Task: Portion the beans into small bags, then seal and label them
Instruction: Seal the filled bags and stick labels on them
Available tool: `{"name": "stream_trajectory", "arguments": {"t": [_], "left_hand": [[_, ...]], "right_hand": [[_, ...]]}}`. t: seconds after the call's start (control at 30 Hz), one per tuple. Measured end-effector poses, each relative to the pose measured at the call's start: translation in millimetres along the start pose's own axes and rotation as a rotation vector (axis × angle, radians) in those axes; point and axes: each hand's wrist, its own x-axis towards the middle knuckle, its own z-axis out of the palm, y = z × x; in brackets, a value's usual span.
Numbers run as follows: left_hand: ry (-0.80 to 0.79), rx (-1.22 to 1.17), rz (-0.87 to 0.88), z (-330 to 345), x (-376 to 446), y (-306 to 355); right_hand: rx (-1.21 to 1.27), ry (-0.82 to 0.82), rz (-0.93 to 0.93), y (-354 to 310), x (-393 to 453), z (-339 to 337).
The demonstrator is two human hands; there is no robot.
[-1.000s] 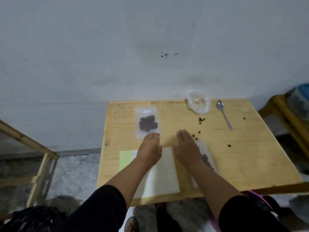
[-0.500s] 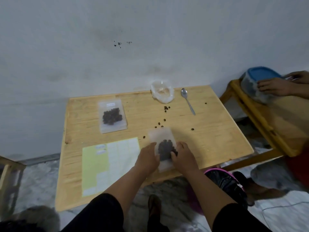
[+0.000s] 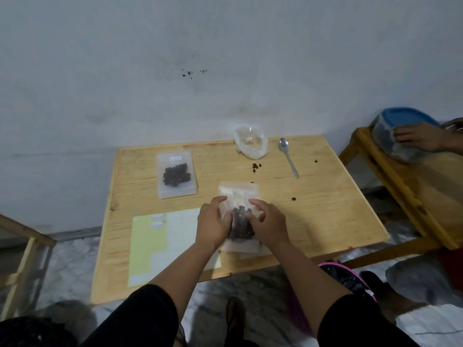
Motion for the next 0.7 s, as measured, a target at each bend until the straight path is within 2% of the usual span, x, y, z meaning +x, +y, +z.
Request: {"name": "stream_trajectory", "arguments": {"t": [0.2, 0.33, 0.57, 0.7], "left_hand": [[0.044, -0.199, -0.056, -52.9, -9.7, -25.4], [0.102, -0.241, -0.128, -95.7, -20.8, -64.9], [0.232, -0.287, -0.266, -155.7, -43.9, -132.7], [0.260, -0.312, -0.306, -176.9, -51.0, -161.3]], "right_hand": [[0.167, -0.086, -0.054, -50.7, -1.6, 39.1], [0.207, -0.196, -0.070, -79.4, -11.7, 77.0], [0.096, -0.238, 0.039, -104.4, -17.1, 146.9], [-0.036, -0.237, 0.018, -111.0, -8.3, 169.5]]}}
